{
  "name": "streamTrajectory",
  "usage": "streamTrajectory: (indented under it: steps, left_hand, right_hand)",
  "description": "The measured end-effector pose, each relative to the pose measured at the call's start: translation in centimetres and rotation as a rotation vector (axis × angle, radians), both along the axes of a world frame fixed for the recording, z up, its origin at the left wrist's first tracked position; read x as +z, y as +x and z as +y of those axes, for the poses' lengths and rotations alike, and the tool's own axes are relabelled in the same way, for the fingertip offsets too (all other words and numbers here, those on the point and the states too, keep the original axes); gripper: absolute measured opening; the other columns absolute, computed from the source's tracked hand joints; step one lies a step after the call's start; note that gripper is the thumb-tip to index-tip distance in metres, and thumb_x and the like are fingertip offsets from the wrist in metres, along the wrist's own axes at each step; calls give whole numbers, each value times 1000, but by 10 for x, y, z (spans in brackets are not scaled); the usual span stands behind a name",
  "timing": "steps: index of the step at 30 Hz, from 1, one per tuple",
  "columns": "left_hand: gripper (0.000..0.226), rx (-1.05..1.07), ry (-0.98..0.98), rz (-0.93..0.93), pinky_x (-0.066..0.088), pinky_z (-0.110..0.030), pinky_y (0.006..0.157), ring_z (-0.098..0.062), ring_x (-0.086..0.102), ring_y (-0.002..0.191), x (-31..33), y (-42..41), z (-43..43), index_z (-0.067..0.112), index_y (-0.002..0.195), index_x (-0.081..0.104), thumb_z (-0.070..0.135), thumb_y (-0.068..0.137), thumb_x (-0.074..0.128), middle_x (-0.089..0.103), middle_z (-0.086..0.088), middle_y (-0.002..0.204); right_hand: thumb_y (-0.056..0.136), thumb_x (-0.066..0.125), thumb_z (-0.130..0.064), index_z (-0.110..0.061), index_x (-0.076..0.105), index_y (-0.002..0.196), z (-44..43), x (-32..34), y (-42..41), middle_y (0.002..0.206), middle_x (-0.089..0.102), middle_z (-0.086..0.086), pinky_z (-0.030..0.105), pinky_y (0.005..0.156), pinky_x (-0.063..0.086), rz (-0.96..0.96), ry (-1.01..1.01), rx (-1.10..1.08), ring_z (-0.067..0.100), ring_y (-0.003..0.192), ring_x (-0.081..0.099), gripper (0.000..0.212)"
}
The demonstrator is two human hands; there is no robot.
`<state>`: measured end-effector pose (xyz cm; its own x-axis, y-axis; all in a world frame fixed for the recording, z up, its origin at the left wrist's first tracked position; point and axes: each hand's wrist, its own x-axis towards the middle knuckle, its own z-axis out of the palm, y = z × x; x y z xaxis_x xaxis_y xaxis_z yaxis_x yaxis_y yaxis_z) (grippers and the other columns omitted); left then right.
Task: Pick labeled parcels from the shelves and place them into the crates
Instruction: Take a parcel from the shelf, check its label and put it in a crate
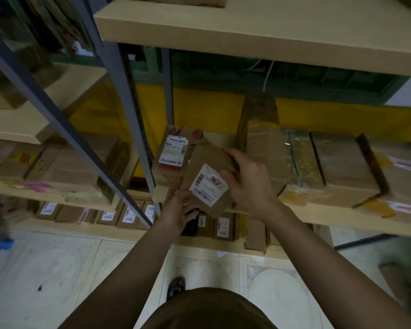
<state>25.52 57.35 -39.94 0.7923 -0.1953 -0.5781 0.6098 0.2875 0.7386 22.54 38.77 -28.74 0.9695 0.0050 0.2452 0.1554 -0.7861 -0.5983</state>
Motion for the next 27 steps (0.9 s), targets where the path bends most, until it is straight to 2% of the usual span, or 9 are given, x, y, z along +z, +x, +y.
streamTrajectory:
  steps: [1, 4, 8, 11, 14, 17, 21, 24, 27]
  left_hand:
    - [49, 39, -3, -2, 60, -48, 83, -46, 65, 84, 0, -1, 1, 22, 147, 40, 14, 100, 55, 64, -27, 115]
    - [42, 109, 11, -5, 57, -43, 81, -30, 69, 106, 0, 0, 5, 28, 138, 43, 17, 101, 58, 70, -11, 119]
    - [39, 118, -10, -33, 50, -48, 92, -30, 65, 107, 0, 2, 12, 19, 136, 51, 21, 98, 63, 68, -18, 127]
    - [34, 96, -33, -90, 49, -50, 98, -29, 67, 109, 7, 3, 18, 17, 134, 58, 23, 100, 60, 70, -12, 125]
    - [28, 112, -25, -141, 54, -38, 79, -18, 74, 93, 16, 2, 23, 18, 130, 60, 22, 102, 56, 73, -9, 119]
    - [29, 202, 13, -160, 57, -30, 65, -14, 74, 90, 23, -7, 34, 16, 130, 59, 23, 103, 56, 75, -7, 115]
    - [23, 347, 50, -189, 53, -37, 77, -20, 71, 99, 28, -41, 60, 21, 126, 61, 22, 103, 55, 74, -5, 114]
    - [35, 496, 102, -202, 51, -42, 84, -30, 67, 113, 28, -75, 96, 29, 136, 55, 23, 102, 58, 72, -3, 122]
    - [58, 636, 168, -257, 55, -38, 80, -23, 69, 113, 37, -101, 138, 45, 151, 35, 20, 103, 57, 71, 7, 126]
  right_hand:
    - [96, 64, -20, -16, 52, 143, -2, 2, 1, 123, 66, 6, 38, 85, 54, 12, 14, -11, 23, 105, 64, 49]
    - [97, 63, -17, -18, 49, 145, -7, 8, 6, 127, 65, 2, 35, 90, 55, 24, 84, -41, 17, 110, 62, 50]
    - [98, 64, -15, -24, 55, 139, -13, 16, 14, 121, 66, -8, 23, 81, 58, 45, 327, -61, 1, 104, 64, 43]
    - [99, 62, -16, -23, 56, 138, -15, 18, 21, 117, 66, -10, 15, 70, 56, 50, 380, -69, -5, 98, 64, 40]
    - [99, 62, -17, -24, 57, 136, -14, 16, 26, 111, 65, -19, 16, 73, 56, 31, 409, -89, -7, 98, 64, 39]
    - [98, 62, -15, -23, 58, 135, -5, 10, 24, 113, 66, -20, 17, 80, 54, 2, 399, -52, -5, 102, 64, 38]
    - [99, 61, -16, -19, 58, 136, 28, -3, 8, 121, 61, -16, 4, 83, 44, -71, 380, 24, -5, 102, 57, 36]
    - [98, 62, -15, -22, 59, 131, 67, -9, -2, 117, 62, -16, 0, 82, 43, -48, 460, 89, -7, 102, 57, 34]
    - [96, 62, -11, -21, 56, 128, 112, -11, -9, 116, 63, -16, 6, 81, 49, 36, 535, 208, -11, 104, 59, 34]
